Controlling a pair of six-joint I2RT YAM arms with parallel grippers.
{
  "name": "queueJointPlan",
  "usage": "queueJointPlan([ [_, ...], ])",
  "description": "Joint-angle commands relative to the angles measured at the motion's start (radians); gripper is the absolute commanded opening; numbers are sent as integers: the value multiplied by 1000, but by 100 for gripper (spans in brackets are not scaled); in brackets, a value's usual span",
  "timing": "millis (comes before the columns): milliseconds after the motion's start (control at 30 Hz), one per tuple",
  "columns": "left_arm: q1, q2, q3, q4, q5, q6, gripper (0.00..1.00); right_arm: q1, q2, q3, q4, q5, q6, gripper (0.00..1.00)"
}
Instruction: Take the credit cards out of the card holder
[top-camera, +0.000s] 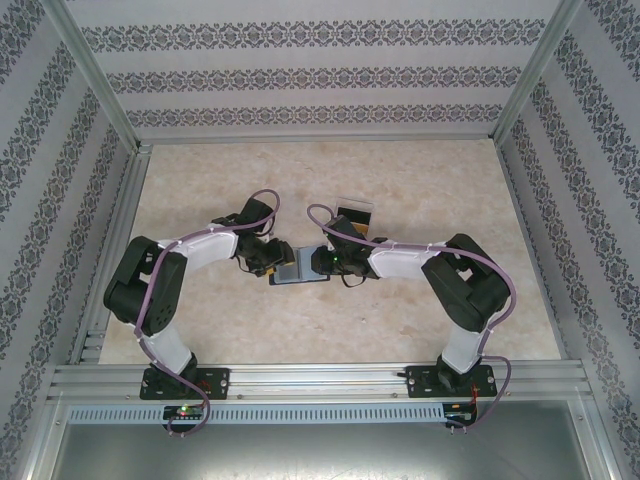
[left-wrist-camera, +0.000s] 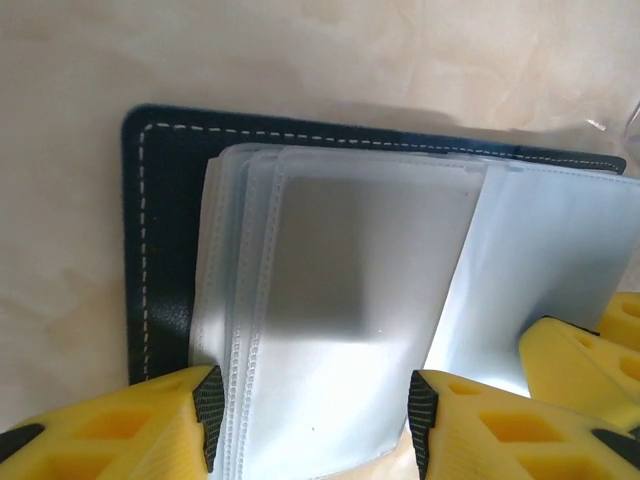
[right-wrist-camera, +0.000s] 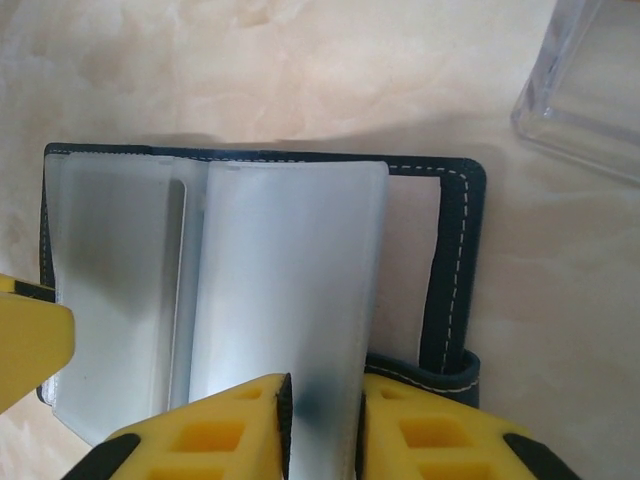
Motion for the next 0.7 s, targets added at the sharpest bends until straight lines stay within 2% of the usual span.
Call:
queueJointPlan([
  [0, -9, -36, 30, -59, -44, 37, 54, 7, 22, 11, -21, -8, -5, 23],
  [200, -8, -18, 29, -28, -8, 38, 54, 7, 28, 11, -22, -13, -3, 14],
  [667, -10, 38, 12, 13, 33, 28, 53, 8, 44, 18, -19, -27, 1, 14],
])
